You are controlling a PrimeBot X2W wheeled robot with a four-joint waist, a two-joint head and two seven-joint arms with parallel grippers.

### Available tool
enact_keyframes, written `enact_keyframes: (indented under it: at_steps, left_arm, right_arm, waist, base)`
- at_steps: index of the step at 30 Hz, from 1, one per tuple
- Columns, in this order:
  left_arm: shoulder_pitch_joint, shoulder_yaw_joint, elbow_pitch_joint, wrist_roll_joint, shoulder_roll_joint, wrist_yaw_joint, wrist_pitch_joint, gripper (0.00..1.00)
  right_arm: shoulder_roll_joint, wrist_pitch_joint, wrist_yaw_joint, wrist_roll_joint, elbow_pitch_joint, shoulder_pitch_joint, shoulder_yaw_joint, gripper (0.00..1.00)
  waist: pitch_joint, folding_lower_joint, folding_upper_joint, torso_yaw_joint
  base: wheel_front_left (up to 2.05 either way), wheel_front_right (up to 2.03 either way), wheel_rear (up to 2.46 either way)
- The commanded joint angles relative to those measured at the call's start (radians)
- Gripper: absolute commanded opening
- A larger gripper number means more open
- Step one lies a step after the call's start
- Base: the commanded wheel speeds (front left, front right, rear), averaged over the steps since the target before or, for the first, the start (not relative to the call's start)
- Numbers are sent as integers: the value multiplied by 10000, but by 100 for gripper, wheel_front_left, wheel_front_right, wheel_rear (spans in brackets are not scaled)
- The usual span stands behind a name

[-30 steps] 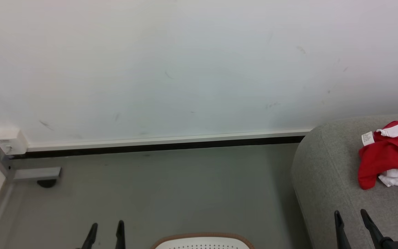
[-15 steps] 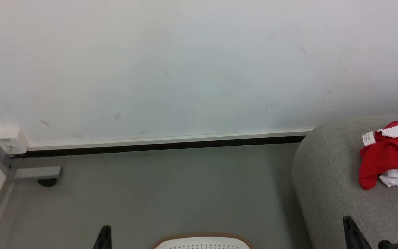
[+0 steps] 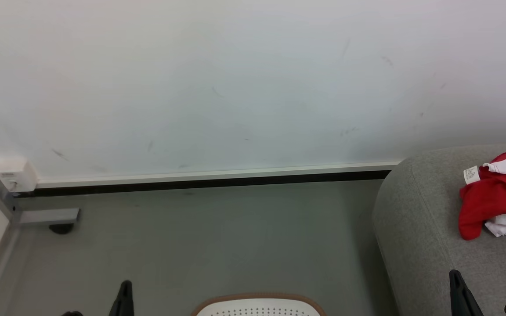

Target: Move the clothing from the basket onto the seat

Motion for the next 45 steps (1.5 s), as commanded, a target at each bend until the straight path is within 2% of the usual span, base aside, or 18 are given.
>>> enact_keyframes:
  at_steps: [1, 23, 45]
  left_arm:
    - [-288, 101, -158, -418, 14, -66, 81, 0]
    - [-711, 569, -241, -3521, -51, -259, 904, 0]
    - [-1063, 947, -236, -5877, -97, -438, 1563, 0]
  right_arm:
    - [-84, 70, -4, 420, -195, -351, -45, 0]
    - [-105, 899, -8, 3724, -391, -637, -266, 0]
    - [-135, 1542, -12, 6260, -509, -892, -442, 0]
  waist:
    - [6, 0, 0, 4]
    - [132, 0, 0, 81]
    - [250, 0, 0, 154]
  base:
    - [0, 0, 0]
    - [0, 0, 0]
    - [0, 0, 0]
